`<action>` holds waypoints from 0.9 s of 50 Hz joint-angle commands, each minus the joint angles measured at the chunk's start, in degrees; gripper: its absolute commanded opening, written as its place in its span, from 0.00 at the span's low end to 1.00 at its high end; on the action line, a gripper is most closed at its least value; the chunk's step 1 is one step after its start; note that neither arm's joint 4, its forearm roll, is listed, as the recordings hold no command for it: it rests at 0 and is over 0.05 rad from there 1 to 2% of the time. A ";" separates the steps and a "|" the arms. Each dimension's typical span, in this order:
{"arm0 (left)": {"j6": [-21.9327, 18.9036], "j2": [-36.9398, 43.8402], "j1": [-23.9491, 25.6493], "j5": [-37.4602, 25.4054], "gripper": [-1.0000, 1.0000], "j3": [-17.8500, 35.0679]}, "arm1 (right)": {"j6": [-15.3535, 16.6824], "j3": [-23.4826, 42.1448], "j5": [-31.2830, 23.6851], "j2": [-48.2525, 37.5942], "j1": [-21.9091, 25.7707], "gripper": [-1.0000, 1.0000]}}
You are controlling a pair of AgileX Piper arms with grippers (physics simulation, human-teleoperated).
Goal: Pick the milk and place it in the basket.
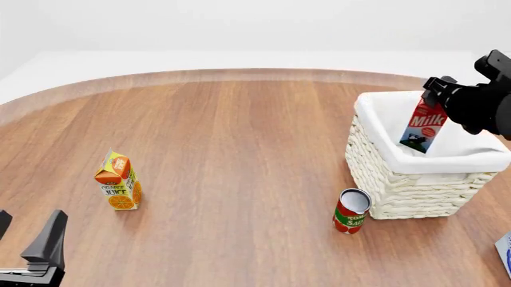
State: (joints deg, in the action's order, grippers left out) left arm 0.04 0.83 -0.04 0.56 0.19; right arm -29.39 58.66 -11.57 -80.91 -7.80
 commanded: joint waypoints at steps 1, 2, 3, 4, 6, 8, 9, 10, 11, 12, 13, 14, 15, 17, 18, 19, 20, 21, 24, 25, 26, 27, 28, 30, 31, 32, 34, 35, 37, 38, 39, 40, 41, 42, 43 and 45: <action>0.00 0.02 0.01 -0.11 1.00 0.14 | -0.47 0.99 1.08 -0.77 -0.62 0.00; 0.01 -0.03 0.01 -0.18 1.00 0.16 | -0.50 1.10 1.11 -0.98 -0.66 0.00; 0.01 -0.04 0.00 -0.20 1.00 0.17 | -0.50 1.15 1.19 -1.21 -0.72 0.00; -0.01 0.00 0.01 -0.17 1.00 0.17 | -0.41 1.15 1.25 -1.29 -0.83 0.00; 0.00 0.15 0.01 0.02 1.00 0.14 | -0.42 1.24 1.33 -1.57 -0.85 0.00; 0.04 0.20 0.00 0.09 1.00 0.12 | -0.41 1.22 1.38 -1.64 -0.91 0.00; 0.05 0.24 0.00 0.15 1.00 0.11 | -0.33 1.20 1.48 -1.78 -1.00 0.00; -0.03 0.33 0.01 0.23 1.00 0.10 | -0.48 1.13 1.64 -1.98 -0.93 0.00; -0.06 0.39 0.01 0.29 1.00 0.09 | -0.37 1.10 1.75 -2.13 -1.03 0.00; 0.00 0.41 0.01 0.32 1.00 0.09 | -0.41 1.05 1.85 -2.25 -1.05 0.00; 0.04 0.40 0.00 0.33 1.00 0.08 | -0.47 1.01 1.90 -2.33 -1.06 0.00; 0.04 0.41 0.00 0.35 1.00 0.07 | -0.37 1.04 1.95 -2.45 -1.04 0.00; -0.01 0.42 0.01 0.35 1.00 0.07 | -0.40 1.01 2.04 -2.57 -1.06 0.00; -0.02 0.43 0.01 0.35 1.00 0.07 | -0.37 1.00 2.14 -2.74 -1.24 0.00; 0.01 0.47 0.01 0.41 1.00 0.05 | -0.40 1.01 2.23 -2.92 -1.37 0.00; 0.01 0.47 0.01 0.41 1.00 0.05 | -0.40 1.02 2.24 -2.93 -1.37 0.00; 0.03 0.51 0.01 0.47 1.00 0.04 | -0.48 1.01 2.29 -3.07 -1.46 0.00; 0.02 0.53 0.01 0.49 1.00 0.03 | -0.45 1.02 2.36 -3.20 -1.45 0.00; -0.02 0.56 0.01 0.52 1.00 0.02 | -0.44 0.96 2.58 -3.54 -1.60 0.00; 0.02 0.52 0.01 0.49 1.00 0.02 | -0.40 0.89 2.71 -3.67 -1.69 0.00; 0.04 0.47 0.01 0.44 1.00 0.03 | -0.41 0.85 2.78 -3.74 -1.76 0.00; 0.02 0.46 0.01 0.43 1.00 0.03 | -0.46 0.79 2.93 -3.91 -1.79 0.00; -0.02 0.47 0.01 0.43 1.00 0.02 | -0.44 0.85 2.99 -4.12 -1.81 0.00; -0.07 0.51 0.02 0.46 1.00 0.02 | -0.37 0.92 3.08 -4.39 -1.92 0.00; -0.05 0.52 0.01 0.48 1.00 0.02 | -0.50 0.89 3.16 -4.54 -1.93 0.00; 0.05 0.50 0.00 0.49 1.00 0.01 | -0.43 0.85 3.27 -4.62 -2.01 0.00; 0.03 0.57 0.00 0.57 1.00 -0.01 | -0.45 0.84 3.39 -4.85 -2.14 0.00; -0.02 0.63 0.01 0.63 1.00 -0.01 | -0.40 0.83 3.53 -5.09 -2.23 0.00; -0.02 0.47 0.01 0.44 1.00 0.01 | -0.51 0.70 3.88 -5.64 -2.33 0.00; 0.00 0.39 0.01 0.37 1.00 0.01 | -0.49 0.65 3.95 -5.65 -2.29 0.00; 0.00 0.38 0.01 0.36 1.00 0.01 | -0.49 0.65 3.96 -5.65 -2.29 0.00; 0.01 0.33 0.00 0.31 1.00 0.01 | -0.40 0.57 4.06 -5.75 -2.41 0.00; 0.02 0.31 0.00 0.29 1.00 0.01 | -0.50 0.59 4.08 -5.86 -2.36 0.00; 0.02 0.36 0.00 0.35 1.00 0.00 | -0.44 0.64 4.14 -6.02 -2.39 0.00; 0.01 0.45 0.00 0.45 1.00 -0.01 | -0.51 0.67 4.23 -6.29 -2.38 0.00; -0.04 0.53 0.01 0.54 1.00 -0.03 | -0.47 0.73 4.40 -6.65 -2.48 0.00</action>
State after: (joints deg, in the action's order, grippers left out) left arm 0.04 1.28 -0.03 1.00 0.20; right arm -29.15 58.50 -8.35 -86.80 -9.96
